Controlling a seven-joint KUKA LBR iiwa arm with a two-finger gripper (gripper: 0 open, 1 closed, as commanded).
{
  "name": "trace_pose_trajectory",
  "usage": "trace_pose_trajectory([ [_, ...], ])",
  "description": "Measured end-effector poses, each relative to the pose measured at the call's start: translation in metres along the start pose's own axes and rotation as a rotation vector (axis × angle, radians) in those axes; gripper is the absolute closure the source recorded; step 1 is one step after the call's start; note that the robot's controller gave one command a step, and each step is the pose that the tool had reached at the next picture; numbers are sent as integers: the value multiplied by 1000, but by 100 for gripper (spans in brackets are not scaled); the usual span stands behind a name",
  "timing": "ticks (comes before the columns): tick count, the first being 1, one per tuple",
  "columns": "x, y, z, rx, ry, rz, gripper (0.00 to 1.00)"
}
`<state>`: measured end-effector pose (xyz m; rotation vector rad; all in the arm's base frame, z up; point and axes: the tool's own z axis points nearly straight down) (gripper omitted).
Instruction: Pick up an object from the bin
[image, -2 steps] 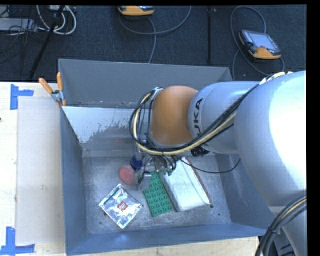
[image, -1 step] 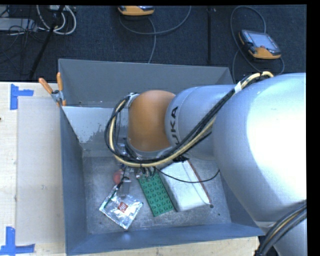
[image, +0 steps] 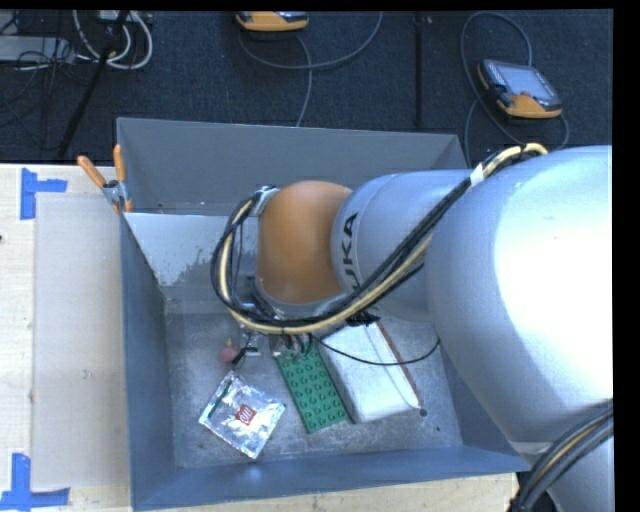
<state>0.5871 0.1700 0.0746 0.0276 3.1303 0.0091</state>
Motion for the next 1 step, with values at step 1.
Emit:
trace_pose_trajectory([
  [1,-2,-1,-139,3,2,51,100],
])
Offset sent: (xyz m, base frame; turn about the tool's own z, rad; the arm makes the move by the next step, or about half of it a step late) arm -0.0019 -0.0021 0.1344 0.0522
